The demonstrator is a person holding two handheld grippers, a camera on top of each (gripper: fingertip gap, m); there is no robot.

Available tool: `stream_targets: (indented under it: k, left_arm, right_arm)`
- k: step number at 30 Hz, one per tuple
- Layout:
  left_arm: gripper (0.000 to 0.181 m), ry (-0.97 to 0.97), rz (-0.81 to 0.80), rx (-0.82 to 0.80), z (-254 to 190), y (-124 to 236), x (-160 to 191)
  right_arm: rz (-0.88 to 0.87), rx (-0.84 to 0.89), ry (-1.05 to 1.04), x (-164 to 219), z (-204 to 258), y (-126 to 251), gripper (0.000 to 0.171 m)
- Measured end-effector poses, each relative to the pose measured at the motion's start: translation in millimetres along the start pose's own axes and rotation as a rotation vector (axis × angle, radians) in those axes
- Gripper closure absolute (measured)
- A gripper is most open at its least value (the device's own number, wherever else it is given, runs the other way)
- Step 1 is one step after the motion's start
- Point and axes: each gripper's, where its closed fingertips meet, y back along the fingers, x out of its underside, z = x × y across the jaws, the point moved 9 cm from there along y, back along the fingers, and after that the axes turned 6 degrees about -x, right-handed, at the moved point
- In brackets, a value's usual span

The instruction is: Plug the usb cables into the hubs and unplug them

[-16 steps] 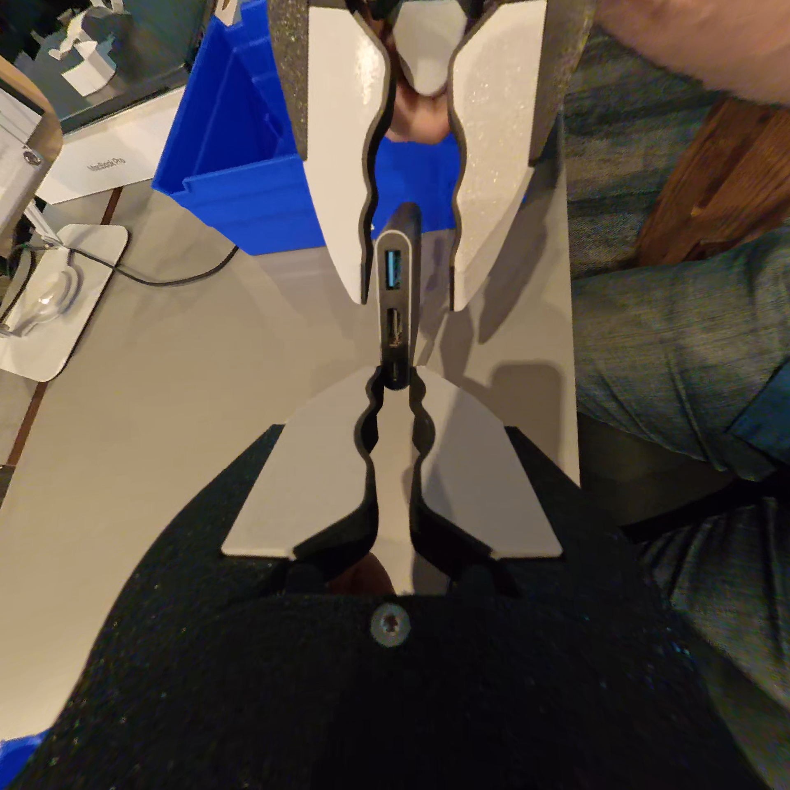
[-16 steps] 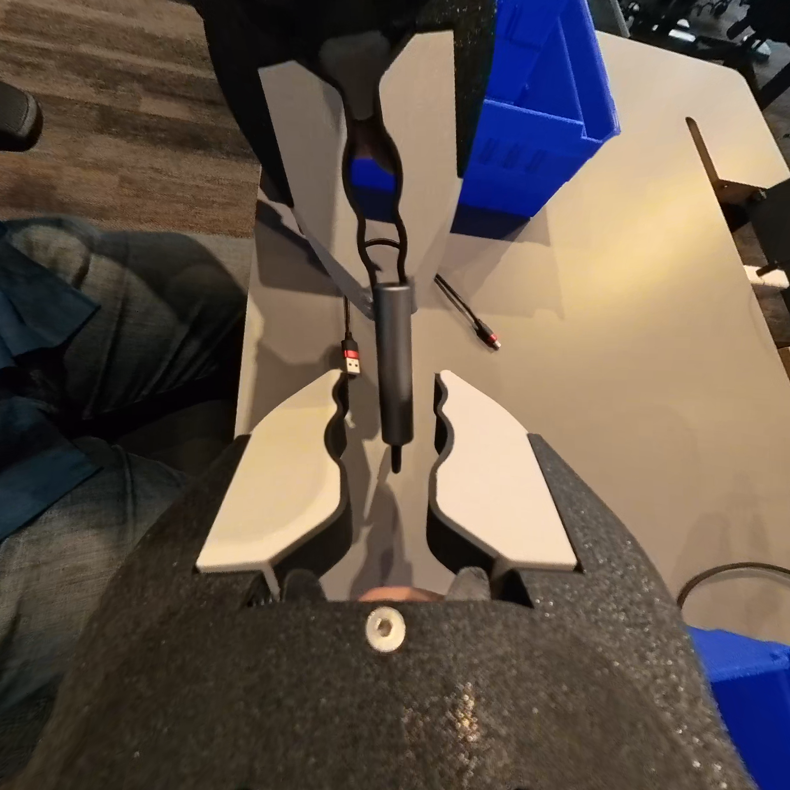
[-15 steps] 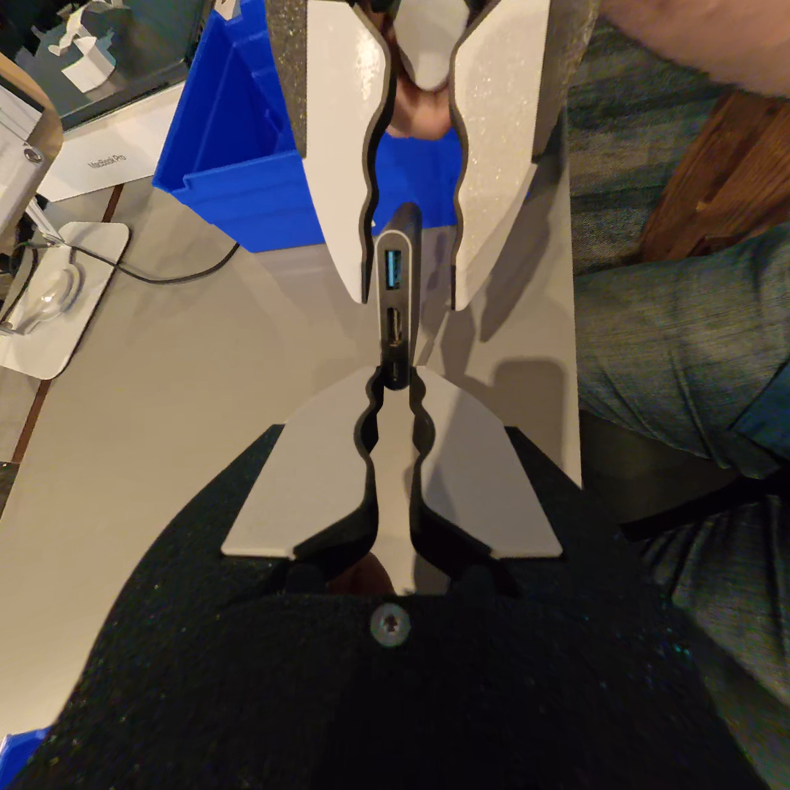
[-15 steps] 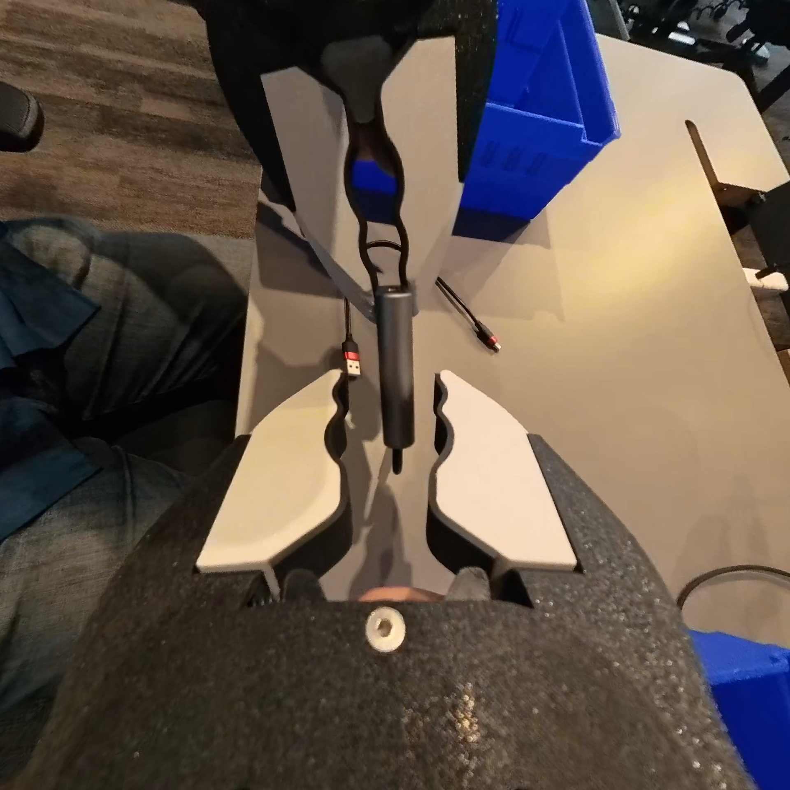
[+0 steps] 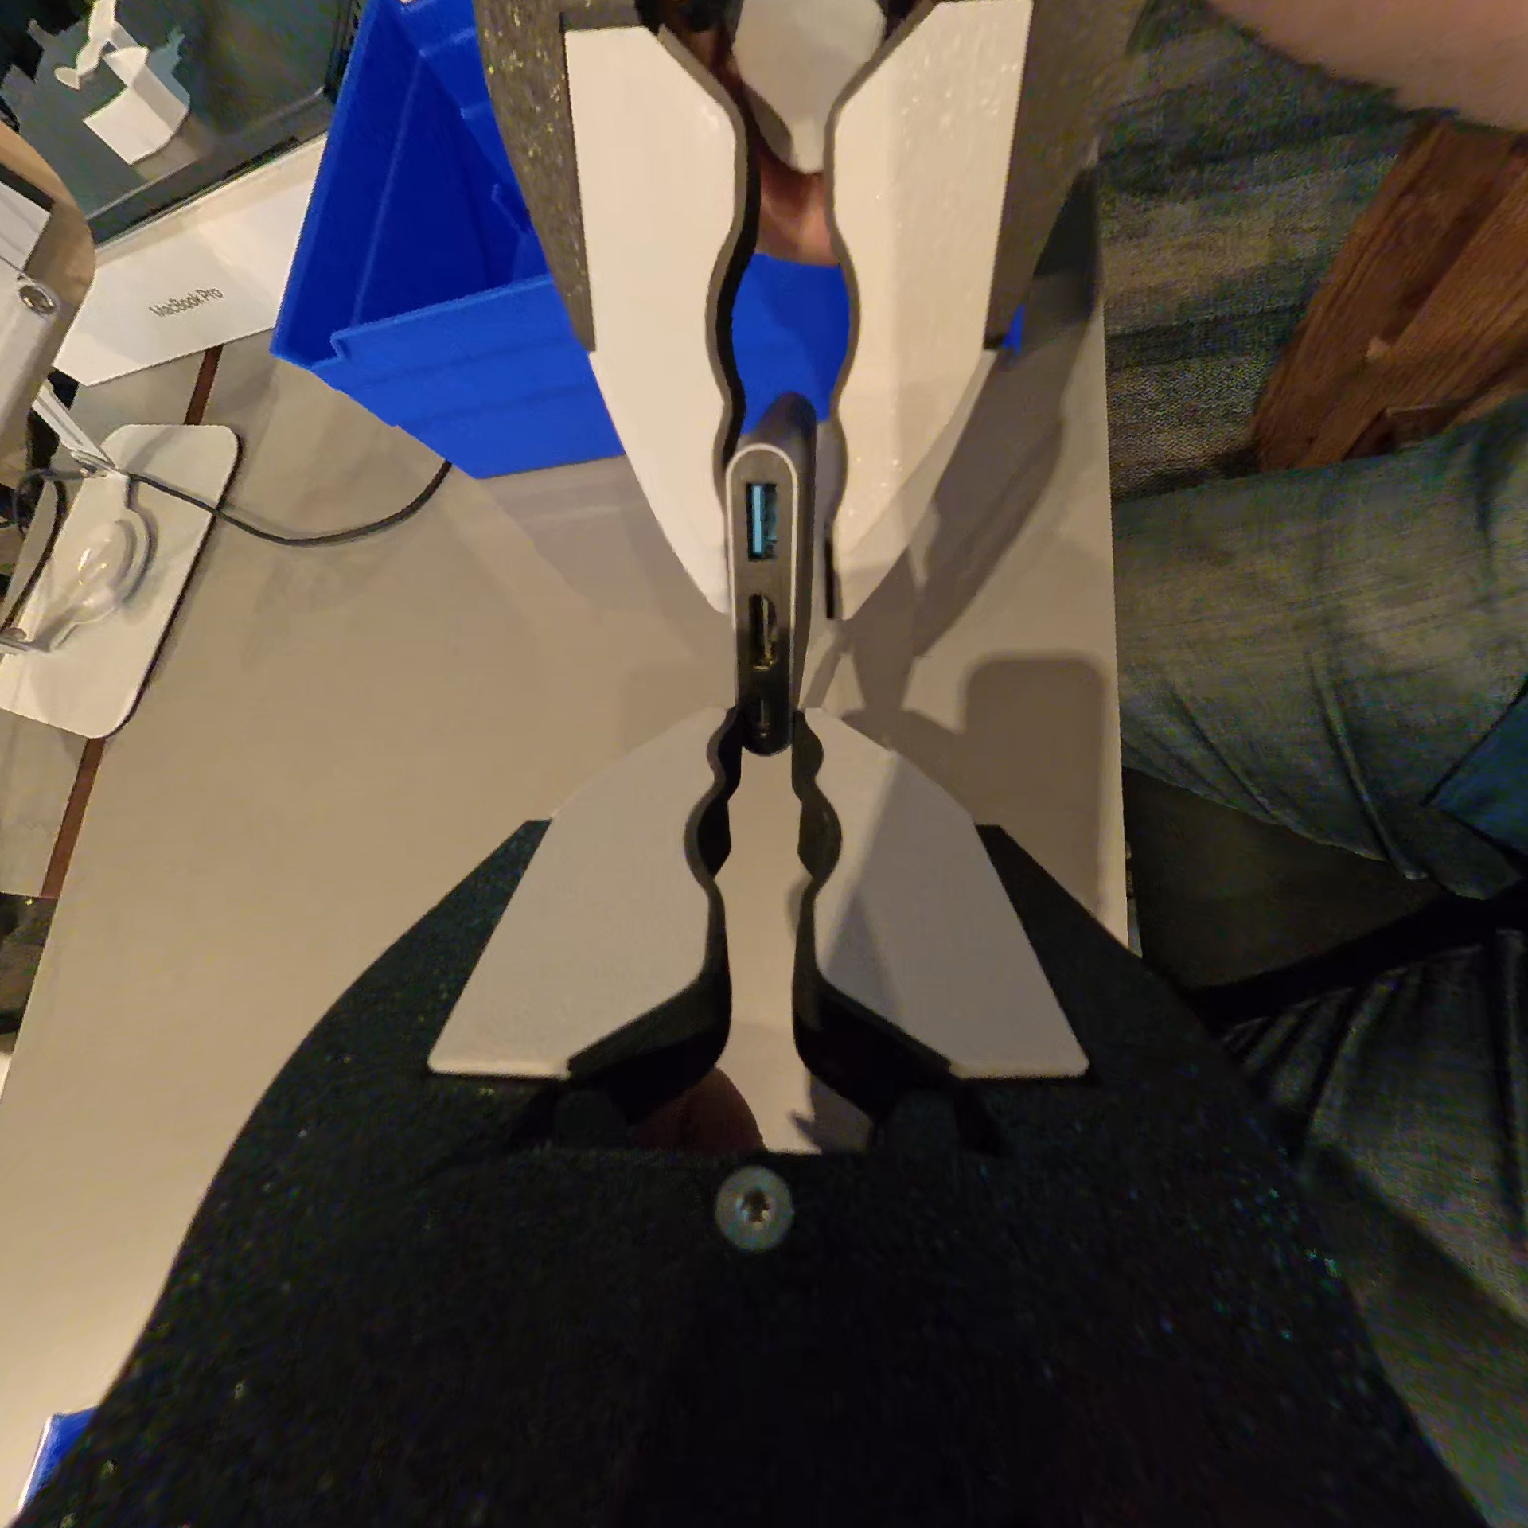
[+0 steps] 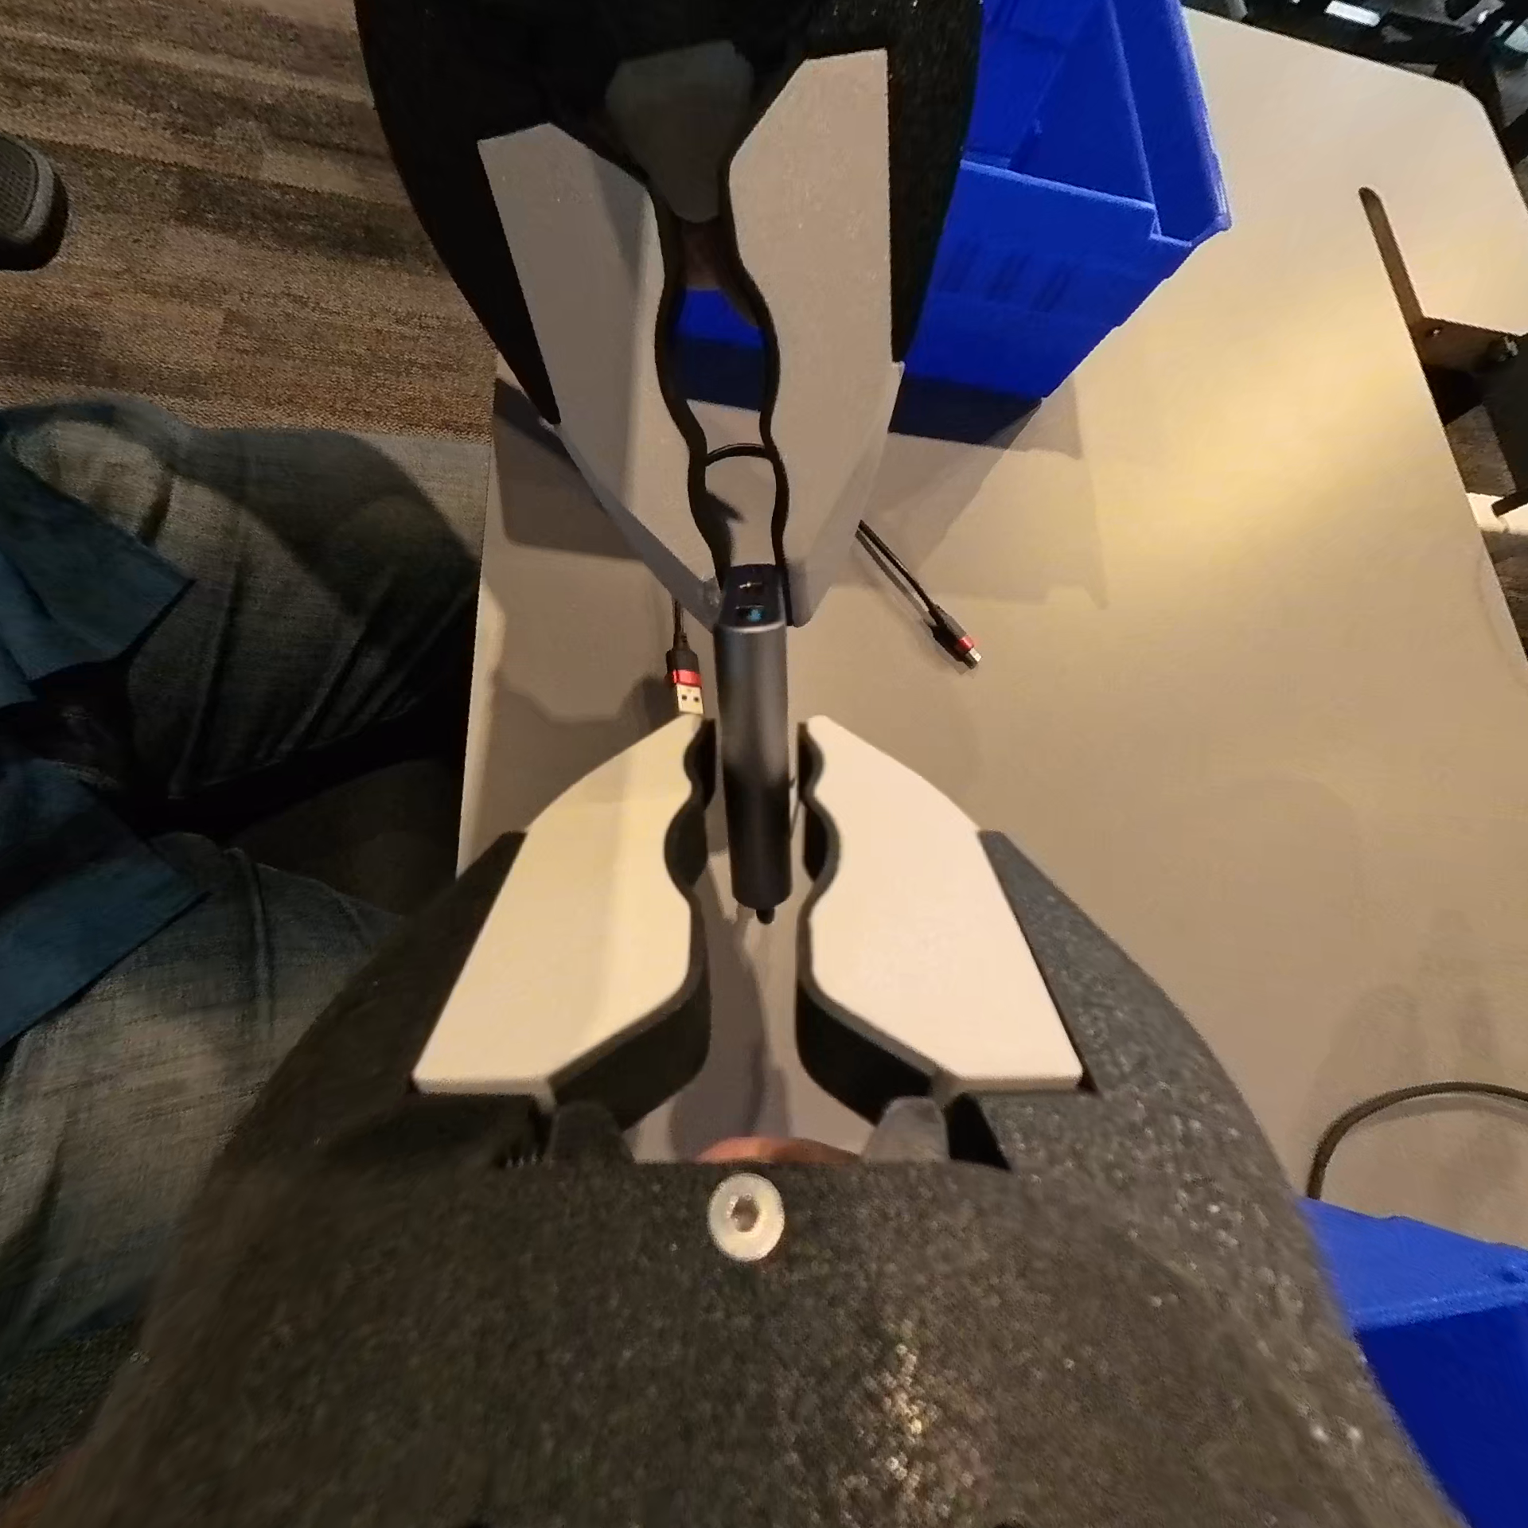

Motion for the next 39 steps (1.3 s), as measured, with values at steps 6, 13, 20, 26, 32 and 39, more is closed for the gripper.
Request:
stream_targets:
  k: [6,13,20,26,32,39]
  left_arm:
    - [0.170,0.022,-0.019,-0.002,2,2,0]
    - [0.169,-0.021,0.027,-0.012,0,3,3]
    - [0.162,-0.060,0.109,-0.008,2,12,8]
    - [0.158,-0.099,0.263,0.099,-16,8,24]
    - [0.164,-0.258,0.394,0.089,-34,-13,44]
    - [0.167,-0.361,0.423,0.048,-46,-25,58]
  right_arm:
    - [-0.015,0.017,-0.004,-1,0,2,0.160]
    - [-0.006,0.006,0.001,-1,1,-4,0.159]
    - [0.107,0.167,0.093,-7,4,0,0.159]
    - [0.148,0.320,0.144,-8,1,23,0.159]
    - [0.119,0.350,0.151,-10,3,40,0.159]
    - [0.119,0.343,0.140,-5,2,46,0.159]
